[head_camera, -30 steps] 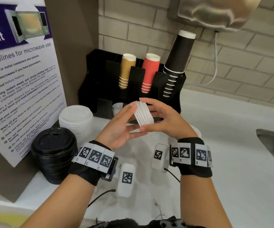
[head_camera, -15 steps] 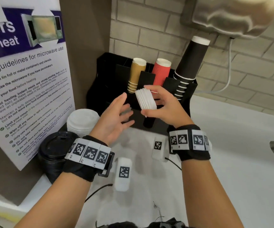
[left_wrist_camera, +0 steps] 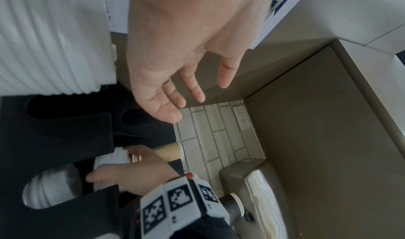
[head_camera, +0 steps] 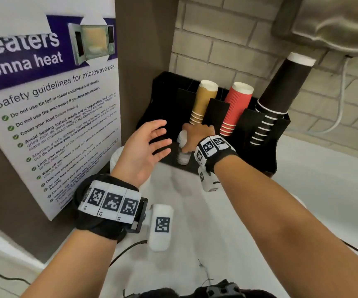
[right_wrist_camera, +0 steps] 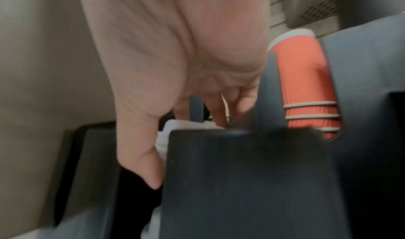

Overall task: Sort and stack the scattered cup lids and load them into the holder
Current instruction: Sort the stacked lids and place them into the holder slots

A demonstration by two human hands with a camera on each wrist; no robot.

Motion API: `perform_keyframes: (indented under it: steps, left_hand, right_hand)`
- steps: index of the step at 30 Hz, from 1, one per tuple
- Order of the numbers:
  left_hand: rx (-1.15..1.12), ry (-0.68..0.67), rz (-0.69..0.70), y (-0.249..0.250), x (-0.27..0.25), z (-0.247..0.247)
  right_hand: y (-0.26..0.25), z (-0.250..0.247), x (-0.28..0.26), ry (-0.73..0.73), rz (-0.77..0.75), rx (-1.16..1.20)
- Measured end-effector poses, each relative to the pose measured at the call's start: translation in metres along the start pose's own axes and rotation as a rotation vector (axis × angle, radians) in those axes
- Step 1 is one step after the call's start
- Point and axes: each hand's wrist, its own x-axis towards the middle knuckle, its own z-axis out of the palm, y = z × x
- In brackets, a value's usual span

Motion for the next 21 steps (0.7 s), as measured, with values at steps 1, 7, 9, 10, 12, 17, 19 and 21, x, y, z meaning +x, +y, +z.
perform_keyframes:
  steps: [1, 7, 9, 10, 12, 17, 19, 21]
  left_hand:
    - [0.001, 0.001, 0.002, 0.001, -0.001, 0.000]
    - [0.005, -0.002, 0.009, 0.003, -0.005, -0.002]
    - [0.009, -0.002, 0.008, 0.001, -0.006, -0.002]
    - [0.011, -0.003, 0.008, 0.001, -0.007, -0.002]
    - [0.011, -0.005, 0.010, 0.001, -0.007, -0.002]
    - [0.008, -0.007, 0.013, 0.000, -0.007, -0.001]
    - [0.008, -0.010, 0.011, -0.002, -0.007, 0.001]
    - [0.009, -0.014, 0.006, -0.003, -0.008, 0.002]
  right_hand:
    - [-0.004, 0.002, 0.002, -0.012, 0.023, -0.038]
    - [-0.016, 0.009, 0.010, -0.115, 0.115, -0.016]
    - [-0.017, 0.009, 0.009, -0.175, 0.085, -0.012]
    - [-0.017, 0.009, 0.008, -0.201, 0.076, -0.011]
    - [-0.018, 0.006, 0.007, -0.239, 0.063, -0.005]
    - [-0.019, 0.000, 0.005, -0.298, 0.028, 0.000]
    - [-0.022, 0.005, 0.001, -0.246, 0.022, -0.003]
    - [-0.025, 0.010, -0.001, -0.254, 0.034, -0.012]
